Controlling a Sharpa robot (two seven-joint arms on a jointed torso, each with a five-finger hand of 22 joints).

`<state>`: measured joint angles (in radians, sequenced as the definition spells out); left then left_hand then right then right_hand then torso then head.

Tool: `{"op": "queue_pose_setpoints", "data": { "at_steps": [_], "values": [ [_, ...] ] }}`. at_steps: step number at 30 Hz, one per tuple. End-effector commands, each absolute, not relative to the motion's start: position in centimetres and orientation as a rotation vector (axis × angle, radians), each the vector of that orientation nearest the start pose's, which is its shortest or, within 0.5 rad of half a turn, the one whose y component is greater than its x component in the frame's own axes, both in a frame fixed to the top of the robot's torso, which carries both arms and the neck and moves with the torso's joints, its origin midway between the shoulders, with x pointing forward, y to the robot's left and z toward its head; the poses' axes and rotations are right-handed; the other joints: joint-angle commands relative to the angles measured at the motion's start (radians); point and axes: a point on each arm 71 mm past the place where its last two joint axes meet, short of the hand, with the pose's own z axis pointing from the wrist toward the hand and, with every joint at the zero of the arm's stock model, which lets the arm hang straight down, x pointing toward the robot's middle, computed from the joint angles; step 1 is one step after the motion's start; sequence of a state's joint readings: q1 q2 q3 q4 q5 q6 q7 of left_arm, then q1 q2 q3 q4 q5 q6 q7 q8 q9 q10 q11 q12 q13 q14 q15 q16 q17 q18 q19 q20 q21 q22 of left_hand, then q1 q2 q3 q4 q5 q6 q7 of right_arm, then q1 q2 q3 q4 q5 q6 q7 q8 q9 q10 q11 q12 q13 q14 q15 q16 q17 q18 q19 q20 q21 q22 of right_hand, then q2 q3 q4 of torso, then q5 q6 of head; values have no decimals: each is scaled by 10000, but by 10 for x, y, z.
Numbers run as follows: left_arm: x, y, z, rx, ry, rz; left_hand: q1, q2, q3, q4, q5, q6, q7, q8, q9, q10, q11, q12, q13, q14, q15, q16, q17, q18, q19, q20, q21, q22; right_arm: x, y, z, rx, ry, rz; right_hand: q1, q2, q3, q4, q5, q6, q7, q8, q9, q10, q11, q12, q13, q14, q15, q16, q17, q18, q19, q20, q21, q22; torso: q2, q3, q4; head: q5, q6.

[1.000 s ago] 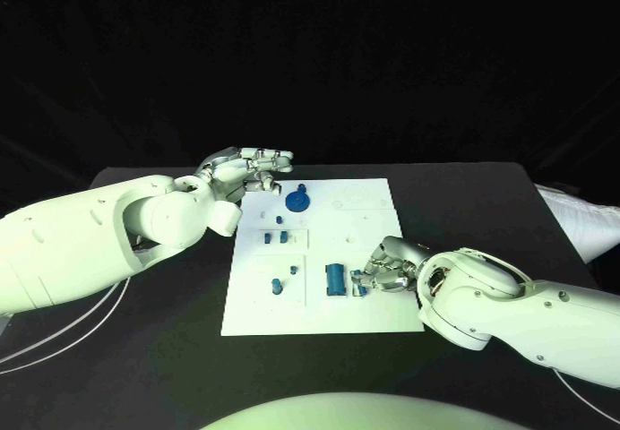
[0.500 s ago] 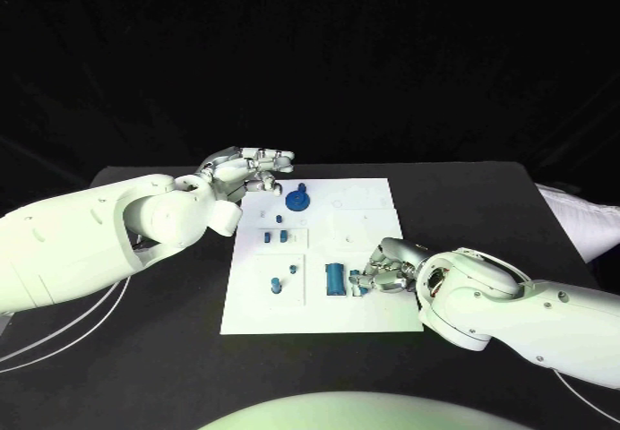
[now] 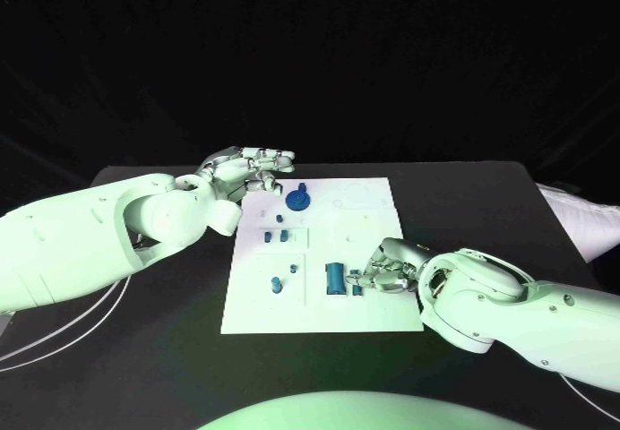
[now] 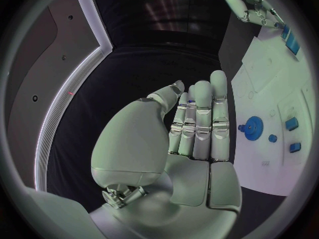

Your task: Assemble the parts on the task board

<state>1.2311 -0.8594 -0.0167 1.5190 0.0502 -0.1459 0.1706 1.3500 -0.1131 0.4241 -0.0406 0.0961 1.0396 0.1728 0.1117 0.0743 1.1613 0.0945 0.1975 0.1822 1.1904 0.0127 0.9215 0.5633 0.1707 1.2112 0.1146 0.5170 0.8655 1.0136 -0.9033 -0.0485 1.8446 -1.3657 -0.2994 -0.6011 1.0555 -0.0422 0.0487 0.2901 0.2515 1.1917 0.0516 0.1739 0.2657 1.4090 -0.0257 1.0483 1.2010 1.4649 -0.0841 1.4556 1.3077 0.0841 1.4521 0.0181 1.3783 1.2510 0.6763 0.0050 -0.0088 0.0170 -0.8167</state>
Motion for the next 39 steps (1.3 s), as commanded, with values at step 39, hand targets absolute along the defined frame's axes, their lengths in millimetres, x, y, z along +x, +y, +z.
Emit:
{"op": "queue_pose_setpoints", "data": {
  "at_steps": [39],
  "values": [
    [493,207,-169,-12001,16561,-16195,68,29,-34,-32,33,-90,6,61,-14,-65,5,59,5,-89,1,-75,-15,109,-82,-33,-63,-22,387,-169,-257,794,20643,4653,1733,270,-654,-1008,-1041,2,-15,56,81,38,8,-115,127,774,-58,58,1137,-183,56,14,65,54,2,-6,7,-24,-5]
  ]
}}
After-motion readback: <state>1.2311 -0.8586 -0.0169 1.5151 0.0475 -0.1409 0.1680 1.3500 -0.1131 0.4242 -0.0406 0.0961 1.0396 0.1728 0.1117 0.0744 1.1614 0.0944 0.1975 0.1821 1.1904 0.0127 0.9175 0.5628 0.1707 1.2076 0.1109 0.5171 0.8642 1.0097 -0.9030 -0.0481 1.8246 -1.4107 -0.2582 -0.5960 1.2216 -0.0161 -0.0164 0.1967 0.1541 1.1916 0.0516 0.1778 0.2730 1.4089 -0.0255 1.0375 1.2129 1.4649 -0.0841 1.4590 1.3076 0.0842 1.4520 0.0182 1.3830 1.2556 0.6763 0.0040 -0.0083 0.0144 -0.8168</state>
